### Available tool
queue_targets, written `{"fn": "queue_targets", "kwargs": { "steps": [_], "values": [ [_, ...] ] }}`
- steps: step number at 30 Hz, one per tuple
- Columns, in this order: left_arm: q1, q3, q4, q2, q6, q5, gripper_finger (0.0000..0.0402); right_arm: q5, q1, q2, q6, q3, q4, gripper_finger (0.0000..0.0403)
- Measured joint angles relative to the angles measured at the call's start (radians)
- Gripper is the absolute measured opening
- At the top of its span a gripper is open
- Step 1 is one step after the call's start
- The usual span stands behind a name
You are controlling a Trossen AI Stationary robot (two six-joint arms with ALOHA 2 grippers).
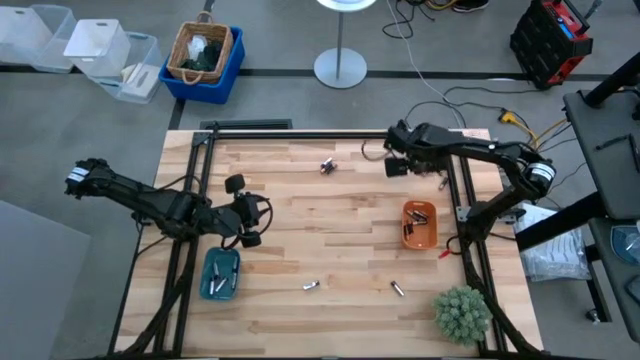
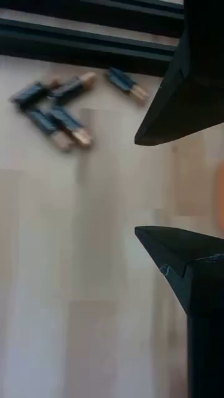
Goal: Sort batteries
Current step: Put the black battery into the orange bin
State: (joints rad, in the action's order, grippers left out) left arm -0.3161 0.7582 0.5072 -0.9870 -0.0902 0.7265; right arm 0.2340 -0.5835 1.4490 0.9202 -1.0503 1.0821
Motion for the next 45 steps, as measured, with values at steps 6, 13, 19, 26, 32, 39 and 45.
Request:
{"fn": "queue_targets", "kwargs": {
  "steps": [6, 13, 19, 26, 32, 39, 45],
  "values": [
    [0.000, 0.000, 0.000, 0.000, 0.003, 0.000, 0.0084, 0.047, 0.020, 0.000, 0.070, 0.045, -0.005, 0.0215],
    [0.000, 0.000, 0.001, 0.001, 0.003, 0.000, 0.0084, 0.058, 0.018, 0.000, 0.137, 0.074, -0.019, 0.0214],
    [0.000, 0.000, 0.002, 0.001, 0.004, 0.000, 0.0084, 0.080, 0.023, 0.000, 0.060, 0.075, -0.022, 0.0213],
    [0.000, 0.000, 0.002, 0.001, 0.011, 0.000, 0.0084, 0.080, 0.023, 0.000, 0.019, 0.075, -0.033, 0.0214],
    [0.000, 0.000, 0.002, 0.001, 0.012, 0.000, 0.0084, 0.080, 0.023, 0.000, -0.041, 0.075, -0.099, 0.0216],
    [0.000, 0.000, 0.002, 0.001, 0.011, -0.001, 0.0084, 0.062, 0.039, 0.000, 0.054, 0.105, -0.089, 0.0216],
    [0.000, 0.000, 0.002, 0.001, 0.011, -0.001, 0.0084, 0.054, 0.038, 0.000, 0.134, 0.128, -0.046, 0.0216]
  ]
}}
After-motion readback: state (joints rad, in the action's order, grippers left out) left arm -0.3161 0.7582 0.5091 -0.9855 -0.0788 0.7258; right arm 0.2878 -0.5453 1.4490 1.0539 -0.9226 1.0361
